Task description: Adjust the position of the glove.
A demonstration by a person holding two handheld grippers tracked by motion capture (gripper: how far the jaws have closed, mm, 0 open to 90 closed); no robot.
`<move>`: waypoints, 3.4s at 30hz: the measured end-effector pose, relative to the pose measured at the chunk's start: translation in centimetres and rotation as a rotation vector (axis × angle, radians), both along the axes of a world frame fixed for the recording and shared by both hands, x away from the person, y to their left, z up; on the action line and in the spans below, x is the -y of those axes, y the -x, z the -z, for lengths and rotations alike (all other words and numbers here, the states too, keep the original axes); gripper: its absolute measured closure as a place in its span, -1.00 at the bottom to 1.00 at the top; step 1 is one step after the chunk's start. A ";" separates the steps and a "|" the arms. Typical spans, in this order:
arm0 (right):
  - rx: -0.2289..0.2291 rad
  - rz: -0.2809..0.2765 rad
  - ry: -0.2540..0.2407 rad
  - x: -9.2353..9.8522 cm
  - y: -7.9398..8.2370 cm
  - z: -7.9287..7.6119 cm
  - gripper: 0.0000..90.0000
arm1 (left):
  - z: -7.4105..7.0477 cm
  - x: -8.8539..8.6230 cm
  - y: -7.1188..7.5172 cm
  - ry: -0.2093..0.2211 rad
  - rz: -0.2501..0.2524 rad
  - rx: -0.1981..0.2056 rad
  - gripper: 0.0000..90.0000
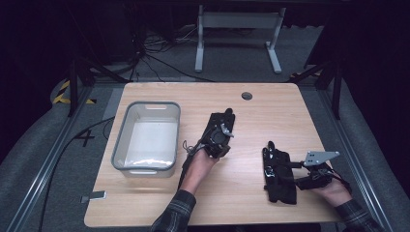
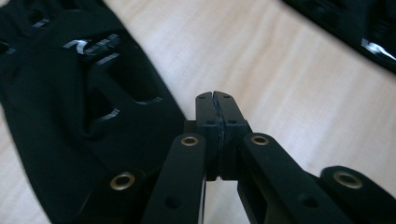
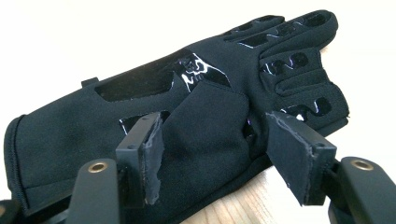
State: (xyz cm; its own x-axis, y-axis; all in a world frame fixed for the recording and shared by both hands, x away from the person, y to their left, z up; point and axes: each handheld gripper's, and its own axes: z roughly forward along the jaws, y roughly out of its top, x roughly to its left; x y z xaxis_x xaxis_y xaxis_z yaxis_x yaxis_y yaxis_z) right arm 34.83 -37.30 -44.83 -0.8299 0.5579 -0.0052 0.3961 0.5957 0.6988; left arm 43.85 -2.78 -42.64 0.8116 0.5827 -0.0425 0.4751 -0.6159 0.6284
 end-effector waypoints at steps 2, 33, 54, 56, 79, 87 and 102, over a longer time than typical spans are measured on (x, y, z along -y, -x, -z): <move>0.001 0.001 0.001 0.0 0.0 0.0 -0.17 | 0.2 -0.1 -0.7 -0.005 -0.022 -0.001 1.00; 0.013 0.004 0.011 0.0 -0.1 0.1 -0.21 | 2.1 1.8 1.1 -0.024 0.094 -0.087 1.00; 0.008 0.001 0.010 0.1 -0.2 0.2 -0.21 | 0.2 1.5 -2.9 0.022 0.013 -0.029 1.00; 0.008 0.001 0.010 0.1 -0.2 0.2 -0.21 | 0.3 1.6 -3.6 0.018 0.004 -0.023 1.00; 0.008 0.002 0.012 0.1 -0.2 0.2 -0.21 | 2.1 2.6 -3.9 -0.017 0.021 -0.049 1.00; 0.006 0.001 0.007 0.1 -0.2 0.1 -0.21 | 2.0 3.1 -1.9 -0.028 0.050 -0.061 1.00; 0.015 -0.005 0.004 0.0 -0.1 0.1 -0.21 | 2.2 3.6 3.1 -0.011 0.059 -0.076 1.00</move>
